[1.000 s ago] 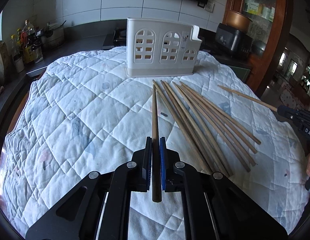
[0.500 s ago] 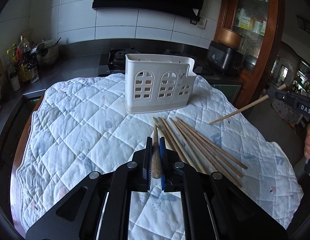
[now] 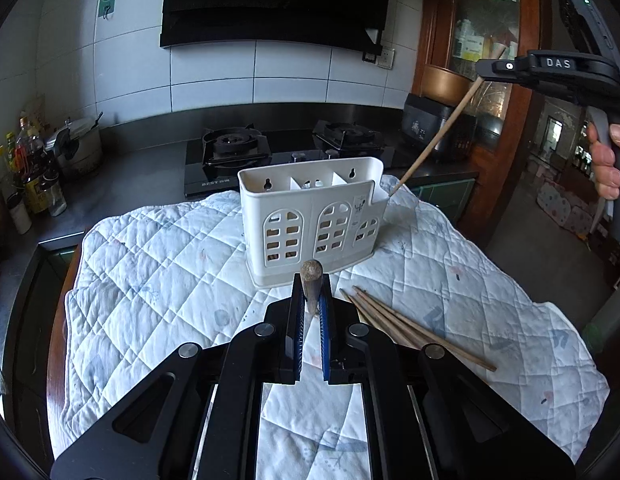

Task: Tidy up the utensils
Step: 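Lift the left gripper's chopstick into the white holder while the right gripper inserts its own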

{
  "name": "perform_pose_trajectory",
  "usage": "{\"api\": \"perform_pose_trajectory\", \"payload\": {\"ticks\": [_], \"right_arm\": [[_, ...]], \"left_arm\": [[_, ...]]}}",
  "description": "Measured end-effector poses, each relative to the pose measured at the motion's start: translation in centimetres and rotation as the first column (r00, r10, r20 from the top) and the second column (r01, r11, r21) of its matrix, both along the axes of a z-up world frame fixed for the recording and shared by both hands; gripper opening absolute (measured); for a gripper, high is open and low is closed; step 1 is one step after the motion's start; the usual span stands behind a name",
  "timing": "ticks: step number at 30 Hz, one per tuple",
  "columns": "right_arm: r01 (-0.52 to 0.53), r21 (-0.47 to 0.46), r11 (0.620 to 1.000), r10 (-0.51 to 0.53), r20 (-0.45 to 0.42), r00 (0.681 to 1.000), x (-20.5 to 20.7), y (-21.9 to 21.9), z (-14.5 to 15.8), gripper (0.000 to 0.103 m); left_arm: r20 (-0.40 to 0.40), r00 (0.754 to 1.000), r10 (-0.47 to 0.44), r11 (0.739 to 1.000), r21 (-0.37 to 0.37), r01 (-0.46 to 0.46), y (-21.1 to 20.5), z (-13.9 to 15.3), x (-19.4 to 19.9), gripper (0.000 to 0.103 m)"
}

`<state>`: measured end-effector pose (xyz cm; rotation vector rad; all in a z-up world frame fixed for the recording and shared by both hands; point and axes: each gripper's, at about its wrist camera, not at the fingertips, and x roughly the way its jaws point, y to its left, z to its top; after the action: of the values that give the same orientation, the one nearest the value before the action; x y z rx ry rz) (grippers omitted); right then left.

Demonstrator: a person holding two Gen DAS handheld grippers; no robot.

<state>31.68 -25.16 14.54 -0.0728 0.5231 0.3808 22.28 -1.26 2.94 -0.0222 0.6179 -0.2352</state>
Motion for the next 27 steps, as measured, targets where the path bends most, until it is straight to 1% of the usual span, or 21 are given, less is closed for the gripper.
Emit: {"api": "perform_pose_trajectory", "payload": {"ticks": [4, 9, 12, 15, 19, 22, 25, 27], "right_arm": [[-0.005, -0.002, 1.000, 0.005, -0.024, 1.000, 2.2, 1.2, -0.2, 0.007], [-0.007, -0.048, 0.999, 0.004, -0.075, 0.997, 4.2, 2.9, -2.4, 0.007], [-0.012, -0.060, 0.998, 0.005, -0.107, 0.994, 4.9, 3.4, -4.1, 0.007], [-0.015, -0.075, 0.997, 0.005, -0.129, 0.992, 5.2, 3.6, -5.5, 0.007], [-0.017, -0.078, 0.997, 0.006, -0.141, 0.990, 5.5, 3.8, -6.5, 0.007], [-0.019, -0.081, 0.997, 0.007, -0.147, 0.989, 5.6, 3.8, -7.0, 0.007], [-0.022, -0.078, 0.997, 0.010, -0.150, 0.989, 5.7, 3.9, -7.3, 0.007], [-0.025, -0.076, 0.997, 0.014, -0.153, 0.988, 5.8, 3.9, -7.5, 0.007]], "left_arm": [[0.011, 1.000, -0.005, 1.000, 0.009, 0.005, 0.4, 1.2, 0.4, 0.005], [0.033, 0.999, -0.005, 1.000, 0.010, 0.004, 0.9, 3.2, 1.0, 0.005], [0.075, 0.997, -0.009, 1.000, 0.012, 0.008, 1.0, 5.4, 1.3, 0.005], [0.132, 0.991, -0.014, 1.000, 0.021, 0.012, 0.9, 8.3, 1.9, 0.005], [0.215, 0.976, -0.008, 0.999, 0.032, 0.002, 0.4, 12.0, 3.2, 0.005], [0.264, 0.965, 0.012, 0.999, 0.026, -0.020, 0.1, 14.0, 4.4, 0.005], [0.288, 0.957, 0.037, 0.999, 0.019, -0.045, -0.2, 14.7, 5.9, 0.005], [0.270, 0.962, 0.050, 0.999, 0.004, -0.053, -0.1, 14.5, 7.3, 0.005]]}}
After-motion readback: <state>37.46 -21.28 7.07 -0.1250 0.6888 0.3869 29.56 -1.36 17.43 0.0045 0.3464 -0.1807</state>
